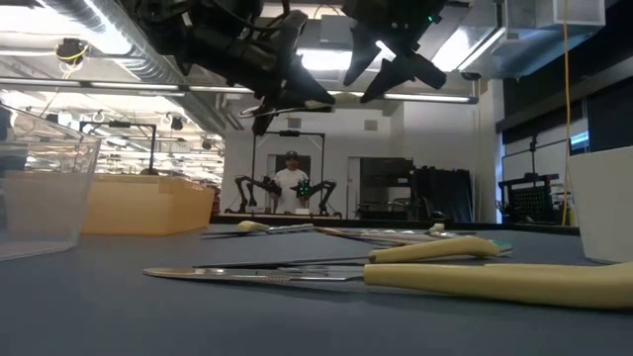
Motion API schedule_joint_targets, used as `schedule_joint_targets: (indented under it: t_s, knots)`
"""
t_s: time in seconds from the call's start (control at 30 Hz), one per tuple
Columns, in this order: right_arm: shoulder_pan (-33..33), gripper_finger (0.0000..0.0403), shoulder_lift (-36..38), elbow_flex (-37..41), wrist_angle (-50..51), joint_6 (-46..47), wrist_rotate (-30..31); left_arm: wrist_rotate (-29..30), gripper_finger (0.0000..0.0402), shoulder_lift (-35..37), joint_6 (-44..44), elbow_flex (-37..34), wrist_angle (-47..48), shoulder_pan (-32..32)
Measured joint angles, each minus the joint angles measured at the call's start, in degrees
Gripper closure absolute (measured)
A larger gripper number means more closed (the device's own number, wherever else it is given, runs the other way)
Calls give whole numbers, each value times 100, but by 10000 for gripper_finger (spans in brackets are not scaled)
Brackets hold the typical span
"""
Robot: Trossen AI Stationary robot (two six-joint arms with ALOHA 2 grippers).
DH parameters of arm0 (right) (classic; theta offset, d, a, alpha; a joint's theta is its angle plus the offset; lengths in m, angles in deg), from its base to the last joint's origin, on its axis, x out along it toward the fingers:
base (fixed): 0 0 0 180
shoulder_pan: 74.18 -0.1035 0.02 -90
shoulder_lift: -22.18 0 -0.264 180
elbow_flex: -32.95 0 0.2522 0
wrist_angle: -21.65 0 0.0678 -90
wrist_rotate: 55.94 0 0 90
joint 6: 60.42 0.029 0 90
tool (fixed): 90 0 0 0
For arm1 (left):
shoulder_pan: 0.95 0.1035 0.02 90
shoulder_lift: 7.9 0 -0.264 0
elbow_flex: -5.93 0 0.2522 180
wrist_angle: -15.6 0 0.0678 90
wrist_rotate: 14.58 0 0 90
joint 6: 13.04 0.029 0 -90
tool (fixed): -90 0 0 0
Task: Sort silverware by color (type)
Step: Put the yellow knife into the orange bin
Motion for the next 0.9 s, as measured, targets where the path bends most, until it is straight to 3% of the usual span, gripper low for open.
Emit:
schedule_joint_targets:
  t_s: [0.3,0.53,0.9]
  knots:
    - [0,207,100,0,820,912,30,60,363,0,434,0,112,411]
    - [0,207,216,-2,1332,1770,-115,-216,364,197,443,0,315,904]
    - [-1,207,227,-2,1354,1878,-1443,286,365,1879,908,9,2882,1384]
